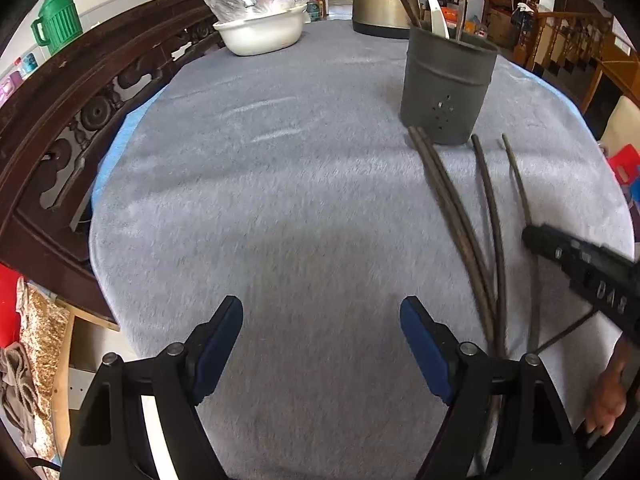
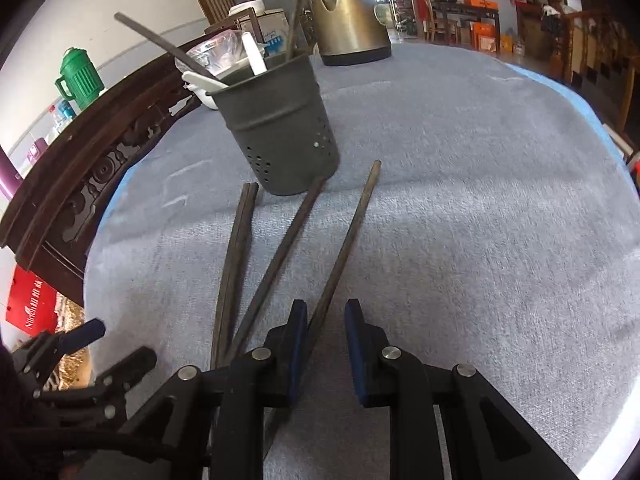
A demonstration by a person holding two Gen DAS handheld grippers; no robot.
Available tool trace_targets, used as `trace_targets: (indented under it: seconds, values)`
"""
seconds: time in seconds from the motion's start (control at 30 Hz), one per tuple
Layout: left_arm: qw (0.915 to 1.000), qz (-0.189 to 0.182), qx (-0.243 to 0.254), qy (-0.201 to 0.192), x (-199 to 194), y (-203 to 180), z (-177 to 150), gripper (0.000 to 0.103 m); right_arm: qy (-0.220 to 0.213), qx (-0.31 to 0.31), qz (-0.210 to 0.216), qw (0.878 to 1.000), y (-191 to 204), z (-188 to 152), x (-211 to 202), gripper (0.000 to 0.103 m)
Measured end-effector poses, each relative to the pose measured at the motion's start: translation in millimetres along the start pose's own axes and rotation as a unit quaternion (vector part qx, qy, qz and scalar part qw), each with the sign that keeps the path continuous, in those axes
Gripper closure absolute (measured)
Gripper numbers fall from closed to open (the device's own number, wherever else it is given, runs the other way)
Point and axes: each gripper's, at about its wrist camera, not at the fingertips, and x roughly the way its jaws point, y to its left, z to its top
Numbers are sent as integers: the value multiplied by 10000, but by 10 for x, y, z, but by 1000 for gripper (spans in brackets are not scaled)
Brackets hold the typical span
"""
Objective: Organize utensils
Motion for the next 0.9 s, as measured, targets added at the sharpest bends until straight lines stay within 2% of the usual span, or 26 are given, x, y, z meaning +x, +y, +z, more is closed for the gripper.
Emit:
trace_targets:
  seconds: [0.27,0.47,0.57,0.9]
  values:
    - [9993,-297,195,103,179,-219,300,22,28,-11,141,9999,-48,5,2,81]
    - [9981,-463,328,248,326,-347,459,22,40,143,489,9987,-152,19,13,81]
    - [9979,-434,317,368,421,-353,510,22,43,269,684,9973,-244,8,-8,82]
    - [9983,-334,317,362,427,-502,681,22,-34,332,993,9945,-328,-11,14,82]
